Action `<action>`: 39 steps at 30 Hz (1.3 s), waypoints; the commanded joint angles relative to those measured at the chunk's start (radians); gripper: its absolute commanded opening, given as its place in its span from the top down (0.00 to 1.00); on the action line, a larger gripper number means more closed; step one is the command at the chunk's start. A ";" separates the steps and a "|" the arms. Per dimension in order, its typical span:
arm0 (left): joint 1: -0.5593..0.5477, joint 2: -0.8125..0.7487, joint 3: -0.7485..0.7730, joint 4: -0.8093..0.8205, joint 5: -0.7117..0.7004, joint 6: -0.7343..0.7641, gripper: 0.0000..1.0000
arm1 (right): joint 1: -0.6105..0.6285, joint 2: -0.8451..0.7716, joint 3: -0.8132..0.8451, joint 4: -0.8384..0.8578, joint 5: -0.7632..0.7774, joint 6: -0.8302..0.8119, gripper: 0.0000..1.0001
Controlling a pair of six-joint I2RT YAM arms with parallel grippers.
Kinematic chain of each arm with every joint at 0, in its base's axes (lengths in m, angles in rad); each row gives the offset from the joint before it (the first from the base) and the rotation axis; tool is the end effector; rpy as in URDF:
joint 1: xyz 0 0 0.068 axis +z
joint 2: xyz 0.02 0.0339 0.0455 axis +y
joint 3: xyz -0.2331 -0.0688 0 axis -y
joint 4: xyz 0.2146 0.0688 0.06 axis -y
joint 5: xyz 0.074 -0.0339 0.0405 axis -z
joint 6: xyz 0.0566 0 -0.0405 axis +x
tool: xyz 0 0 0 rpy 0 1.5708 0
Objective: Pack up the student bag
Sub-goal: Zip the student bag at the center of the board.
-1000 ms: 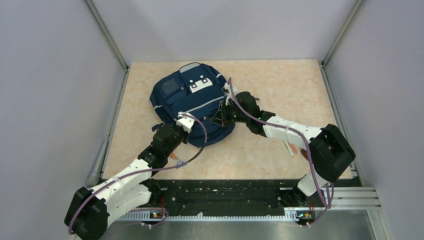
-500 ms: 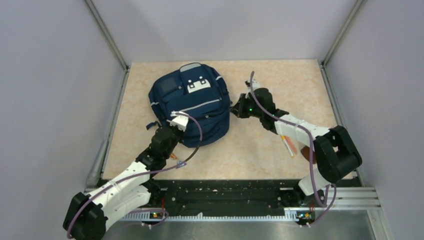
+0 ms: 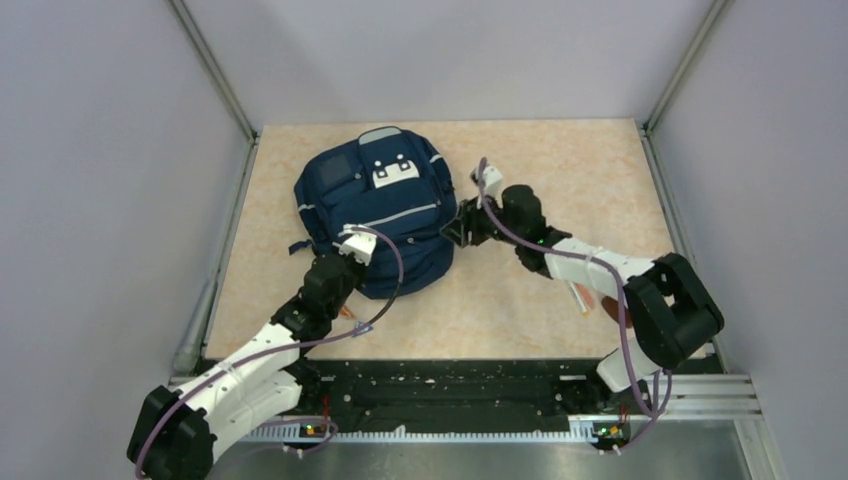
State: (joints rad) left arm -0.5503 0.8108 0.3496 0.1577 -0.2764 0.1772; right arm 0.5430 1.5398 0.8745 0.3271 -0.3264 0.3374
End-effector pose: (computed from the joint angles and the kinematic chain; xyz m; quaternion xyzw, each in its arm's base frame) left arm 0.1793 -0.0919 0.2023 0.2078 0.7750 0.0003 0.5969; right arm 0.2809 0.1907 0.2189 -0.1760 0.7913 0.3630 0.4595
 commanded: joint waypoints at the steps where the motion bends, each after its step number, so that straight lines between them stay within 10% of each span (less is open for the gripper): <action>1: 0.007 0.023 0.041 0.018 0.001 -0.040 1.00 | 0.134 -0.056 -0.072 0.145 -0.020 -0.217 0.50; 24: 0.008 -0.035 0.031 0.014 -0.019 -0.049 1.00 | 0.347 0.114 0.048 0.148 0.253 -0.483 0.51; 32: 0.008 -0.030 0.033 0.011 -0.080 -0.059 1.00 | 0.352 0.131 0.091 0.087 0.318 -0.475 0.99; 39: 0.009 -0.048 0.027 0.005 -0.238 -0.078 1.00 | 0.325 0.096 0.098 -0.045 0.311 -0.442 1.00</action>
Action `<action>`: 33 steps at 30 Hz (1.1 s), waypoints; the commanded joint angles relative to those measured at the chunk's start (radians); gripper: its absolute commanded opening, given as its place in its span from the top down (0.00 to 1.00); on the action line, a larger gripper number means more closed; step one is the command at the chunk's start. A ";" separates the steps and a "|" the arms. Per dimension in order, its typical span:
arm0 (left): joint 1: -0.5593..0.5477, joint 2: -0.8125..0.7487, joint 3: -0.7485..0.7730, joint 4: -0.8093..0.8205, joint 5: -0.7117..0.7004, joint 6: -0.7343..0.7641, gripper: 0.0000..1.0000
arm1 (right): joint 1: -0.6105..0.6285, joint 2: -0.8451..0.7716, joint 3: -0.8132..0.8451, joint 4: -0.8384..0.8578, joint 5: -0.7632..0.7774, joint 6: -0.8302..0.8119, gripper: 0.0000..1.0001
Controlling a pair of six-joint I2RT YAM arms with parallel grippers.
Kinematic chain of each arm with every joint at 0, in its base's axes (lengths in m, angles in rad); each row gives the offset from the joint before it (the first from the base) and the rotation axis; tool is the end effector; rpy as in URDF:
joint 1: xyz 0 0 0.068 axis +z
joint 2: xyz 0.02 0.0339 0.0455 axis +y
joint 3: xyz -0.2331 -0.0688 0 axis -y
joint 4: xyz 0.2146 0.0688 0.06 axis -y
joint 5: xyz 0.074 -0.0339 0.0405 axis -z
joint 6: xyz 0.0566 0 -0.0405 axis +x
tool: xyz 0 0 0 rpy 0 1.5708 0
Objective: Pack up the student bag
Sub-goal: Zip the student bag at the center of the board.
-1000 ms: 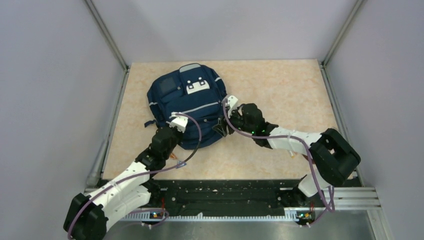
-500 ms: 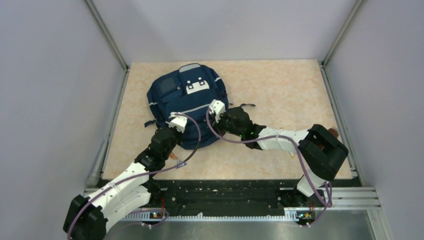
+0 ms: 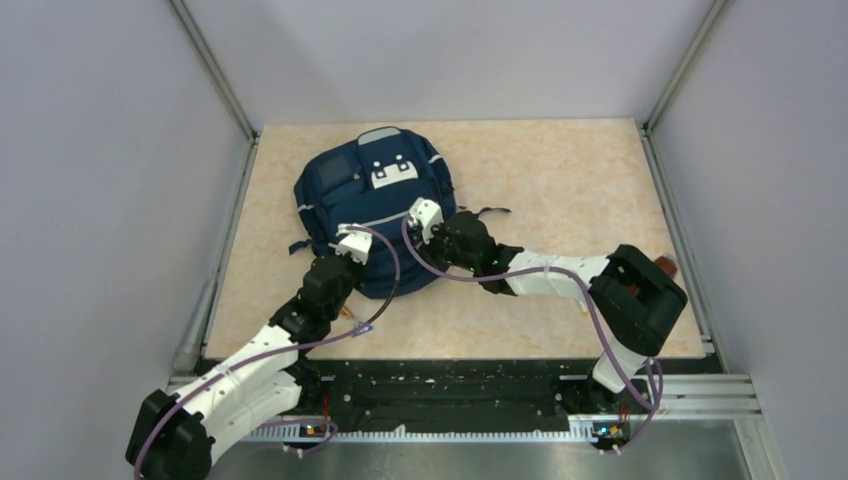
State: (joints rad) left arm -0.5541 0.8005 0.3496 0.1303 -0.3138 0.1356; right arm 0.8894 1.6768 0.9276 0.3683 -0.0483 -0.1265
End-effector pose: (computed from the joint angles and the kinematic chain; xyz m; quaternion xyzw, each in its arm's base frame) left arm 0.1778 -0.0895 0.2010 0.1847 0.7847 0.0039 0.5917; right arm 0.2271 0.2843 0.1945 -0.4145 0.7168 0.2271 0.5126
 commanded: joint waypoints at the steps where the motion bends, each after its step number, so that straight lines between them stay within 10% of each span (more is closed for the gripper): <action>1: 0.012 -0.044 0.026 0.031 -0.221 -0.039 1.00 | -0.039 -0.044 0.045 -0.107 0.009 0.038 1.00; 19: 0.006 -0.017 0.039 0.014 -0.105 0.048 1.00 | -0.283 0.048 0.222 -0.394 -0.519 0.112 1.00; 33: -0.003 -0.039 0.016 0.053 0.088 0.053 1.00 | -0.213 0.080 0.174 -0.134 -0.424 0.254 0.63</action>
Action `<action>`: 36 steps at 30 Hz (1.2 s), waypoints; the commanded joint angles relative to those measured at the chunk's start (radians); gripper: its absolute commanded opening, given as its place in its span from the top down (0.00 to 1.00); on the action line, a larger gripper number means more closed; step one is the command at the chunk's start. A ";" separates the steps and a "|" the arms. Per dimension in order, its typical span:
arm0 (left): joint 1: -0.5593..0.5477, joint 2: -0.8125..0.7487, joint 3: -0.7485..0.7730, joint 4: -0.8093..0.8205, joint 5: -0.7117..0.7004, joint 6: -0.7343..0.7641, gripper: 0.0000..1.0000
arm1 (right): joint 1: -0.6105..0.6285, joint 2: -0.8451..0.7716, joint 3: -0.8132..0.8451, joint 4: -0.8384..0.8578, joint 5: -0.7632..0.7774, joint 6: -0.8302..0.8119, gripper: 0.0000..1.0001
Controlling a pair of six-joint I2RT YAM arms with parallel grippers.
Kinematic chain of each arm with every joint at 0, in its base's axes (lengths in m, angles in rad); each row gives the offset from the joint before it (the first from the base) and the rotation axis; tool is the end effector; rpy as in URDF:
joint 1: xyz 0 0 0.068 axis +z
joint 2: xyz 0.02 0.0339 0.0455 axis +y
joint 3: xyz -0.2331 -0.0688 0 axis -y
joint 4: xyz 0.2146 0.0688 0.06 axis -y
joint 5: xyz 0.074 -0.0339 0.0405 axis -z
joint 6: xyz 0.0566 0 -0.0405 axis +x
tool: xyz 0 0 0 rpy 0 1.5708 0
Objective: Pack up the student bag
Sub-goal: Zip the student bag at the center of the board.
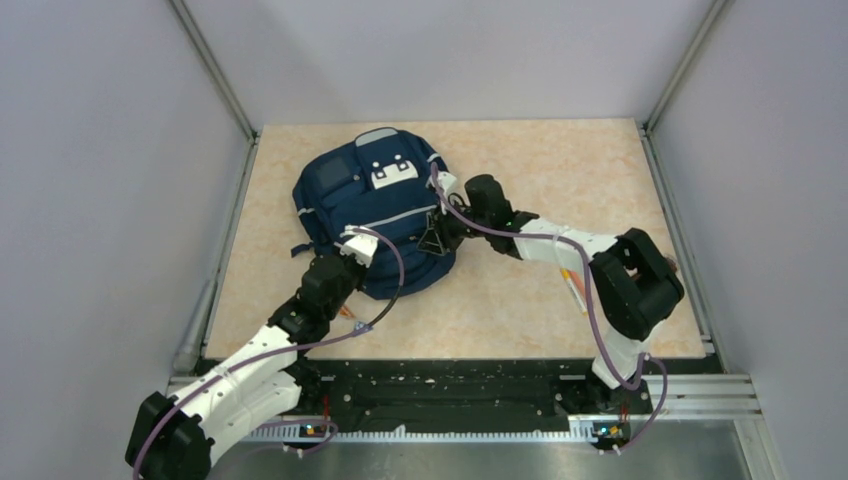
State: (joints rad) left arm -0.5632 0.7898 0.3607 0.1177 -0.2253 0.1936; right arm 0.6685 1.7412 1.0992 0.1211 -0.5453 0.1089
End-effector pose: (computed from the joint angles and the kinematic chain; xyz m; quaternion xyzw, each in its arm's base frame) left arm 0.1750 -0.0955 0.2047 0.2352 0.7707 -0.0182 0.5919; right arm 0.2749 0.2545 0.2019 -0.3599 0.7637 0.3986 0.3583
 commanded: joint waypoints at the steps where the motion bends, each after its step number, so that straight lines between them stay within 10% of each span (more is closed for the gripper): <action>1: 0.006 -0.031 0.003 0.065 -0.001 -0.004 1.00 | 0.008 0.014 0.001 0.118 0.074 0.020 0.62; 21: 0.003 -0.024 0.007 0.055 -0.001 -0.010 1.00 | 0.008 0.045 0.039 0.195 0.036 0.104 0.76; 25: 0.004 -0.026 0.014 0.036 -0.073 -0.018 1.00 | 0.005 0.015 0.025 0.193 0.065 0.110 0.99; 36: 0.003 -0.057 0.012 0.018 -0.287 -0.035 1.00 | -0.088 -0.034 -0.012 0.045 0.098 0.052 1.00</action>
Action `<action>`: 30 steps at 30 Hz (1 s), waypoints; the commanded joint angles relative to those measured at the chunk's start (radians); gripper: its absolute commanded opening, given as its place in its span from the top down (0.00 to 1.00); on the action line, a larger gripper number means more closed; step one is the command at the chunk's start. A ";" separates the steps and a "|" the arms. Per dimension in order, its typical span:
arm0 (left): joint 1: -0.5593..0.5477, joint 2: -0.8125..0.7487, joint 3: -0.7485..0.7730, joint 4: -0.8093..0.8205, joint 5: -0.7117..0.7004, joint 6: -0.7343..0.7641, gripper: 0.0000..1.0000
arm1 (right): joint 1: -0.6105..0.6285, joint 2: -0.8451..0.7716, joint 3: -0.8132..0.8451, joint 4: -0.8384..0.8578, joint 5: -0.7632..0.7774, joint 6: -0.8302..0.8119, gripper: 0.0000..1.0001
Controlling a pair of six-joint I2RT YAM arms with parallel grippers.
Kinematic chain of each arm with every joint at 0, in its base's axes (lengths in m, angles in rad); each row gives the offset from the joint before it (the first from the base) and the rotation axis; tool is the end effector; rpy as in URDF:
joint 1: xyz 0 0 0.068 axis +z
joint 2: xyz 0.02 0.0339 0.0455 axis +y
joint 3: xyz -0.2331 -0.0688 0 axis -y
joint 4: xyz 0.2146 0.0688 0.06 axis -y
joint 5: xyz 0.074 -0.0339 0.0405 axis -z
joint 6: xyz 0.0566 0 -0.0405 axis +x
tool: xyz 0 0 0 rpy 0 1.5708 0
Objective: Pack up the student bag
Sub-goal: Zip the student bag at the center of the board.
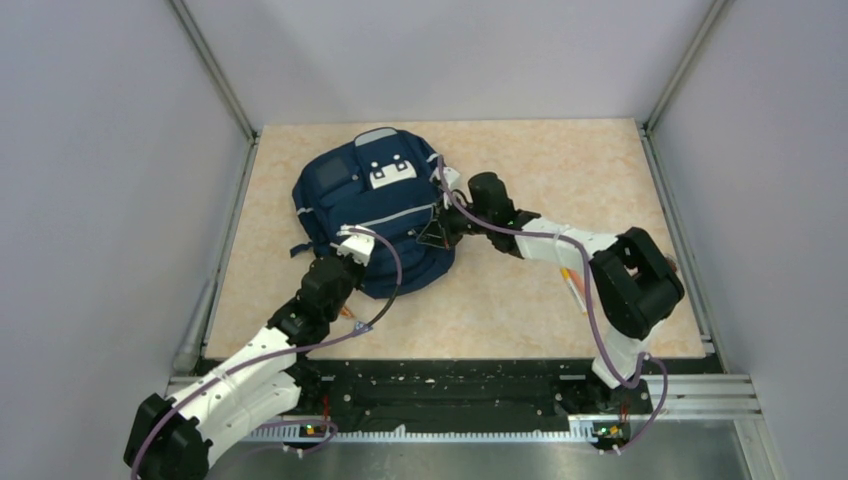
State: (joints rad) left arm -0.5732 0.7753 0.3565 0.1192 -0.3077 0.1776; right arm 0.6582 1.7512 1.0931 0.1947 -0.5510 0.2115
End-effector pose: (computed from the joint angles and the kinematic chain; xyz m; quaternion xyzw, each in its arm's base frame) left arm 0.1741 -0.0920 0.2064 0.2069 0.7732 0.0056 0.5994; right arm 0.2806 0.2544 0.2044 -0.3208 0.7665 0.4230 0.3614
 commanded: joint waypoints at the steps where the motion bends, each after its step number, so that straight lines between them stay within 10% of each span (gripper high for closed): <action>1: 0.015 -0.050 0.017 0.015 -0.223 -0.021 1.00 | -0.088 -0.040 -0.009 -0.045 0.107 -0.060 1.00; 30: 0.016 -0.127 0.020 -0.024 -0.473 -0.094 1.00 | -0.188 0.055 0.107 -0.250 0.602 -0.085 1.00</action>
State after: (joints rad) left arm -0.5972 0.7116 0.3550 0.1036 -0.4198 0.0727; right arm 0.5819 1.7657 1.1641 0.0402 -0.4011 0.1669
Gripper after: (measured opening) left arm 0.025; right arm 0.020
